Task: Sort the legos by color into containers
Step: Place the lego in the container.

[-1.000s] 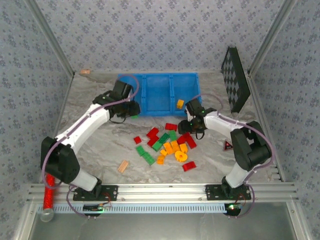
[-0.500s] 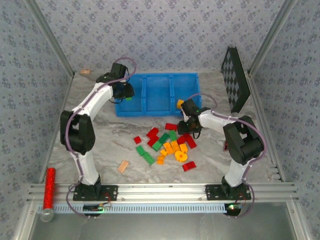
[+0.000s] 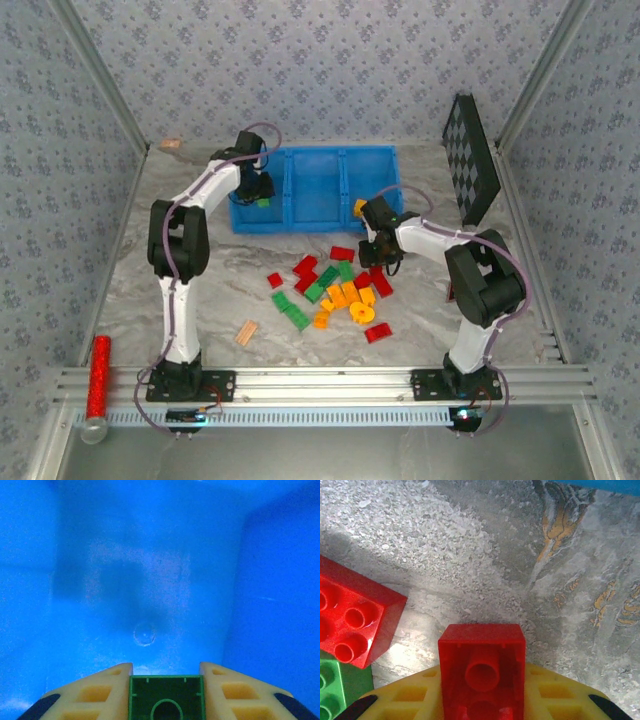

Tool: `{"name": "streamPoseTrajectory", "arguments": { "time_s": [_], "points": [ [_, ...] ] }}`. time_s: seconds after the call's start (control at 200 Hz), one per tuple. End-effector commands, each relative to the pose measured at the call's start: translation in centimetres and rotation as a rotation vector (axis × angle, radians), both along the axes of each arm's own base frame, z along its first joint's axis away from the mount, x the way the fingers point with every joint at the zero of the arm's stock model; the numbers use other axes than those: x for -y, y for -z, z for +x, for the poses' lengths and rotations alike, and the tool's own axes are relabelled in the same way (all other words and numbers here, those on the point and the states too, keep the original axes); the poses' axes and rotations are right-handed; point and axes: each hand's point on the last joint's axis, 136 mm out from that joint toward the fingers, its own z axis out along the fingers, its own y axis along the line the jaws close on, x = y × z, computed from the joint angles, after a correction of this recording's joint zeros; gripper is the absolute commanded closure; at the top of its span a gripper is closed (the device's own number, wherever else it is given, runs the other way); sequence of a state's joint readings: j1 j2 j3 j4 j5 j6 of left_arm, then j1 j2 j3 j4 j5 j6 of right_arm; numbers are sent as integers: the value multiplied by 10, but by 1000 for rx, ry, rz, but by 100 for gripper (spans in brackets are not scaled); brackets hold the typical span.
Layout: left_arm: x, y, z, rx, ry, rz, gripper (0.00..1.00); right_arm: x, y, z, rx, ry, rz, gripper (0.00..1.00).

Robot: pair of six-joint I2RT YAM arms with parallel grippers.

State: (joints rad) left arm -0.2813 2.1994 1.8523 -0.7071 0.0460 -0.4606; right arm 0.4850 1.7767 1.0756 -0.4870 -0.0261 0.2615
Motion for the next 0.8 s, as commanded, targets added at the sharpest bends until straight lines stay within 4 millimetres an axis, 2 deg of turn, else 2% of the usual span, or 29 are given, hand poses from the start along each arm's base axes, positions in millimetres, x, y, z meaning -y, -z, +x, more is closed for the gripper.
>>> {"name": "streamPoseTrajectory", "arguments": {
  "time_s": [0.0, 0.095, 0.19, 0.245, 0.345, 0.455, 0.48, 0.585, 0.795],
  "points": [
    [3, 14, 4, -39, -4, -26, 63, -1, -2, -1, -18, -8, -12, 70],
    [5, 21, 7, -45, -3, -35, 53, 0, -3, -1, -16, -5, -18, 71],
    [6, 18, 11, -34, 1, -39, 40, 1, -5, 0, -15, -1, -23, 72],
    [6, 14, 13, -25, 5, -40, 38, 2, -8, 0, -15, 1, -32, 73],
    [5, 0, 16, 0, 8, -49, 37, 4, -29, 4, 27, 7, -37, 73],
    [9, -29, 19, 64, 24, -83, 35, 13, -53, 1, 38, 18, -57, 73],
    [11, -37, 19, 81, 28, -94, 34, 10, -69, 9, 72, 16, -44, 73],
    [14, -77, 18, 149, 45, -133, 34, 6, -100, 17, 134, 7, -18, 73],
    [11, -144, -4, 243, 72, -157, 32, -7, -145, 39, 230, -21, 20, 73]
  ]
}}
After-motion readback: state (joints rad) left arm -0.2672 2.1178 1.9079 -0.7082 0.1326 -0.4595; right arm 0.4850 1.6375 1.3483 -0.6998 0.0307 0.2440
